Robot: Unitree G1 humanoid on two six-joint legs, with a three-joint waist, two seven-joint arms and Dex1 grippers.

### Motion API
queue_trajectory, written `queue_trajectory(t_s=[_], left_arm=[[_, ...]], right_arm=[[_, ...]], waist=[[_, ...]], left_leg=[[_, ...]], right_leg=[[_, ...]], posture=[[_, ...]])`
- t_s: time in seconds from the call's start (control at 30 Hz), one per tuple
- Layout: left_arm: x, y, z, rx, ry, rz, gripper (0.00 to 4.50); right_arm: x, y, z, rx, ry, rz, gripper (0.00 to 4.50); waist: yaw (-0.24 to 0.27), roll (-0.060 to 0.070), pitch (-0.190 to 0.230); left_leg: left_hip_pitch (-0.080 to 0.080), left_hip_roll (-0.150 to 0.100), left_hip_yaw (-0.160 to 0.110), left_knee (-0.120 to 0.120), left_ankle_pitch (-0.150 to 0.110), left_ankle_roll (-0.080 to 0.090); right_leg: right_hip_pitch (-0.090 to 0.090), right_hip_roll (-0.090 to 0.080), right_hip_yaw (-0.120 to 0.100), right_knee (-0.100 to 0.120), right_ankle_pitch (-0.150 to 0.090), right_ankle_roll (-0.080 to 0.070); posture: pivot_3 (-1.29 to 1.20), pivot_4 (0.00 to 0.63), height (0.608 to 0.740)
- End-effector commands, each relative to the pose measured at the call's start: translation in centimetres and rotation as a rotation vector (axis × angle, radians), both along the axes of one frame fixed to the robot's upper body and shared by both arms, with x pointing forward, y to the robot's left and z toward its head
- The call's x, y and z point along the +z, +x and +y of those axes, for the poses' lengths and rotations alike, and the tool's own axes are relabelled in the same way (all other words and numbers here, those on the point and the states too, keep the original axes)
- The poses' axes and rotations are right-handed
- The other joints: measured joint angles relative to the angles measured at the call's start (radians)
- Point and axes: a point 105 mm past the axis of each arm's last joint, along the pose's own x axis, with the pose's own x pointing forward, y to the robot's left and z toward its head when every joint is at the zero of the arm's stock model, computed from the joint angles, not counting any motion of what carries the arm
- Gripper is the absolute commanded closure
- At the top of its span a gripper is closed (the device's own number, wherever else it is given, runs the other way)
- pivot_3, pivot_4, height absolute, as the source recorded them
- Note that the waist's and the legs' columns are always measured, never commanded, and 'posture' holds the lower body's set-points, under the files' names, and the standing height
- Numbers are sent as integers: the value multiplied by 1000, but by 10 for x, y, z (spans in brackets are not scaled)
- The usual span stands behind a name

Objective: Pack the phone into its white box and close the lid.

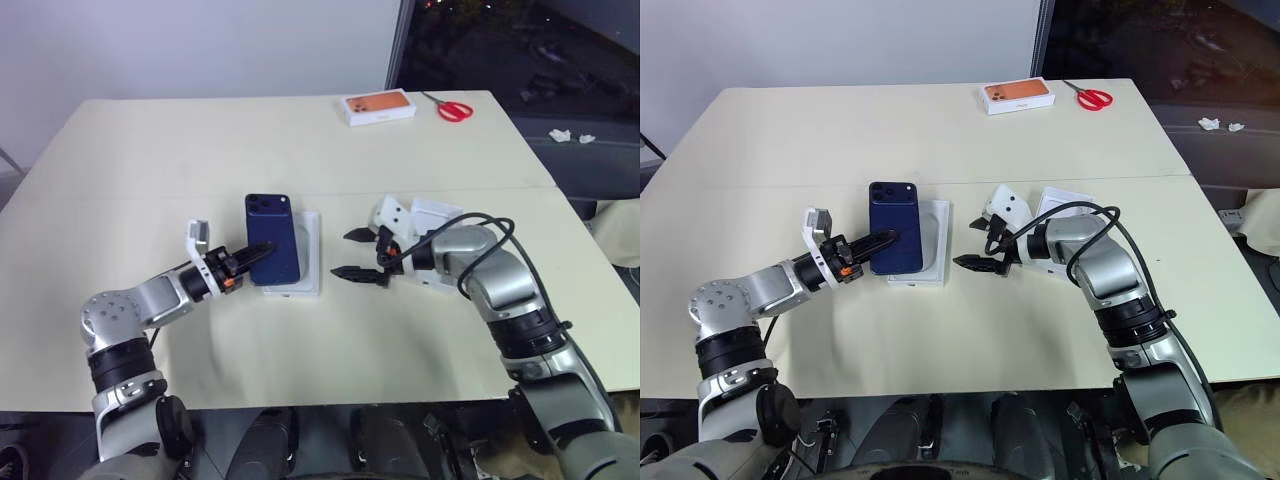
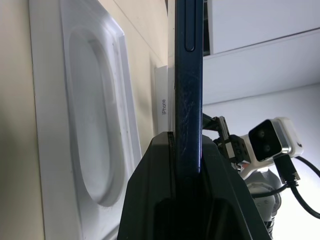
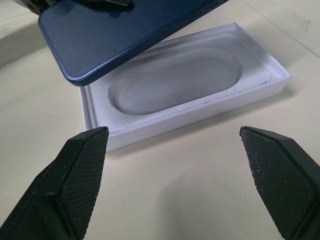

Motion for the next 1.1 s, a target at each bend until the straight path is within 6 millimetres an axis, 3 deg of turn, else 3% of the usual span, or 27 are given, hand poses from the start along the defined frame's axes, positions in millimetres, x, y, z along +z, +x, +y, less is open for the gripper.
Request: queue_trajectory(t_s=[0.03,0.67,0.77,0.97,1.1], left_arm=[[15,1,-3,-13,-9,-58,4060],[3,10,-14,-20,33,-21,4060],[4,10,-16,-29,42,-26,3132],[5,10,-18,-49,56,-34,129],[8,10,-17,-54,54,-39,129]], right_arm=[[5,1,-1,-1,9,-36,114],[2,5,-2,-15,-19,-65,114],[2,5,-1,-15,-19,-67,53],[1,4,0,-15,-21,-69,53],[1,4,1,-16,-20,-69,53]], waist=[[0,0,0],[0,0,0],[1,0,0],[0,0,0],[1,0,0]], left_leg=[[0,0,0,0,0,0],[0,0,0,0,0,-1],[0,0,0,0,0,-1],[0,0,0,0,0,-1],[0,0,0,1,0,-1]], right_leg=[[0,0,0,0,0,0],[0,0,0,0,0,0],[0,0,0,0,0,0],[1,0,0,0,0,0],[1,0,0,0,0,0]], posture=[[0,150,740],[0,150,740],[0,150,740],[0,150,740],[0,150,740]])
